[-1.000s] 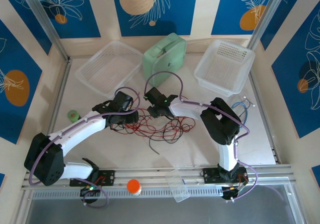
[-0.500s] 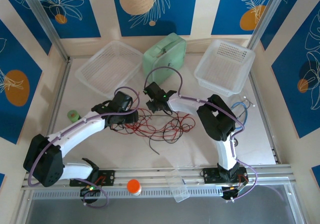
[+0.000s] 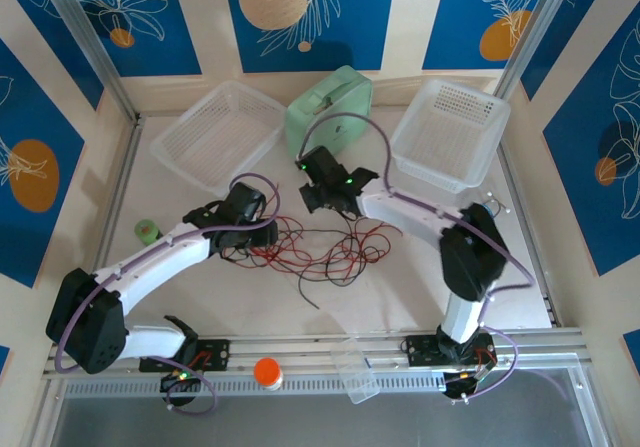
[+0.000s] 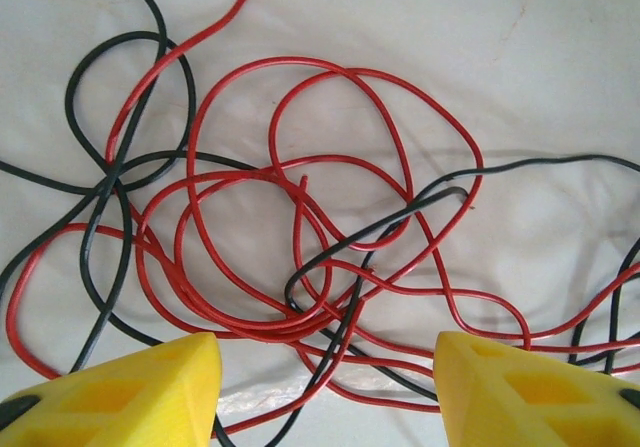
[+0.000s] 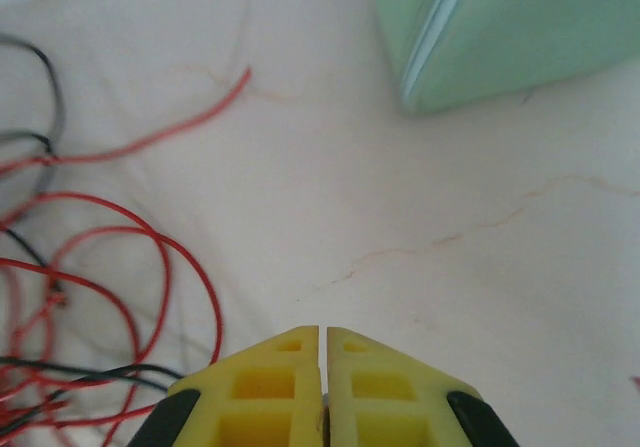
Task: Untangle the cables
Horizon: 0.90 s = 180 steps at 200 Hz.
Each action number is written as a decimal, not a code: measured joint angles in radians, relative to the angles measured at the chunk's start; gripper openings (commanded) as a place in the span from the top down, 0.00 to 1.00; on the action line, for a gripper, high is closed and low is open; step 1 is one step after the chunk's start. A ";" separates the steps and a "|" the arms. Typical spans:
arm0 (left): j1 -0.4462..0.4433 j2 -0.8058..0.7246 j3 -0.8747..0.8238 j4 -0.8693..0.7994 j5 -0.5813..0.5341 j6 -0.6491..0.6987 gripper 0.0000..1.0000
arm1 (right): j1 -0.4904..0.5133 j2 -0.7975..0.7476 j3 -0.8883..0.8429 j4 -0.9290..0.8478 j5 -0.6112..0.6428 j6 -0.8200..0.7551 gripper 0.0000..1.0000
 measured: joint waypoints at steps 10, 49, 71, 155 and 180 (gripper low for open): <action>-0.007 0.000 0.000 0.006 0.006 0.005 0.43 | 0.000 -0.066 0.031 -0.026 0.009 0.000 1.00; -0.051 0.033 0.004 0.057 0.040 0.047 0.45 | -0.007 -0.280 0.174 -0.116 0.017 0.008 1.00; -0.089 0.082 0.024 0.096 0.066 0.087 0.46 | -0.019 -0.337 0.259 -0.178 -0.003 0.021 1.00; -0.253 0.257 0.169 0.281 0.153 0.217 0.46 | -0.045 -0.354 0.583 -0.377 -0.095 0.071 1.00; -0.264 0.325 0.178 0.323 0.139 0.211 0.53 | -0.054 -0.363 0.663 -0.398 -0.101 0.076 1.00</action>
